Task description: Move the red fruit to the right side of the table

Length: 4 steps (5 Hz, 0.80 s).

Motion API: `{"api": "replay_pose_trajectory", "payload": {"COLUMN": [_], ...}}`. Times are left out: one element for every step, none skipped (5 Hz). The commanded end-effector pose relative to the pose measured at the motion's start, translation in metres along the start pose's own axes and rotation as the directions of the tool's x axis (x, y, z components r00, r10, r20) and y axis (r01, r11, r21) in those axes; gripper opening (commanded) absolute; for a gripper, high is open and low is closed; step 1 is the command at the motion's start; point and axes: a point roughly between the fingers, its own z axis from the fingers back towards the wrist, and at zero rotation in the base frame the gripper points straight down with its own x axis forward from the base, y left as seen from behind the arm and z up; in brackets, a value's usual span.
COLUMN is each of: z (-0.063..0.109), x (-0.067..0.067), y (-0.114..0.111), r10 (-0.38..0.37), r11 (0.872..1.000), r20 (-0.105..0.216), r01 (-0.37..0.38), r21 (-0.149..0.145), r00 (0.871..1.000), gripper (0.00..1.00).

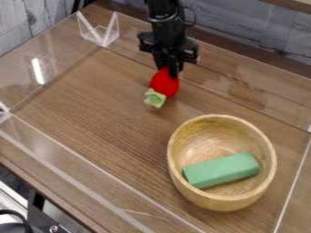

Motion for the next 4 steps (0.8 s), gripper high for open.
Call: {"api": "replay_pose_trajectory", "payload": {"z": [0.042,0.046,0.039,0.032], "x": [0.023,0.027,0.025,0.02], "y": [-0.009,-0.017,-0.026,-0.034], "r10": [-0.002,-0.003,-0.007,-0.016], "r11": [1.0,1.0,1.0,1.0], "r20": [0.109,0.113,0.107,0.1], "r01": [0.0,0.001,0.005,0.014], "r21": [0.017,0.017,0.02,0.022], "r00": [0.994,0.994,0.994,0.995], "gripper": [0.0,0.0,0.0,0.0]}}
